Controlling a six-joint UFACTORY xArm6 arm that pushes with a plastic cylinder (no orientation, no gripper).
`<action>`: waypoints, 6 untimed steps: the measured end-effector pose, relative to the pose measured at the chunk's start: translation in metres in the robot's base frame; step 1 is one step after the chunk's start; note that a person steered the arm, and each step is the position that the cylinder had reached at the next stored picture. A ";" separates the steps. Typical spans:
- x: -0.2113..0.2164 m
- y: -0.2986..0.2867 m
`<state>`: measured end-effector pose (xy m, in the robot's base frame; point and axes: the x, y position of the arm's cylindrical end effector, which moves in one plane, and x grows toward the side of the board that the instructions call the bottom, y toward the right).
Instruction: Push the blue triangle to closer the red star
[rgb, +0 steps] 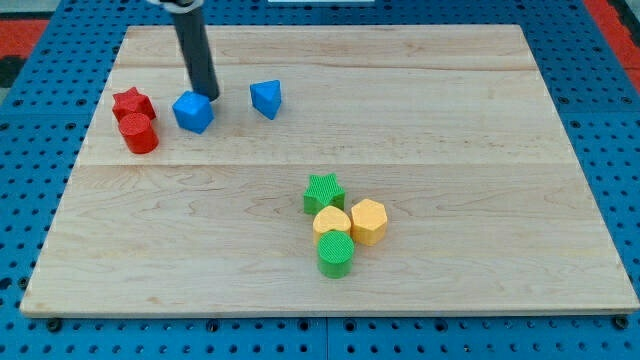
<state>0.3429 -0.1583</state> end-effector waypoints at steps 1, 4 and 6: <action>0.003 -0.003; -0.001 0.085; 0.001 -0.019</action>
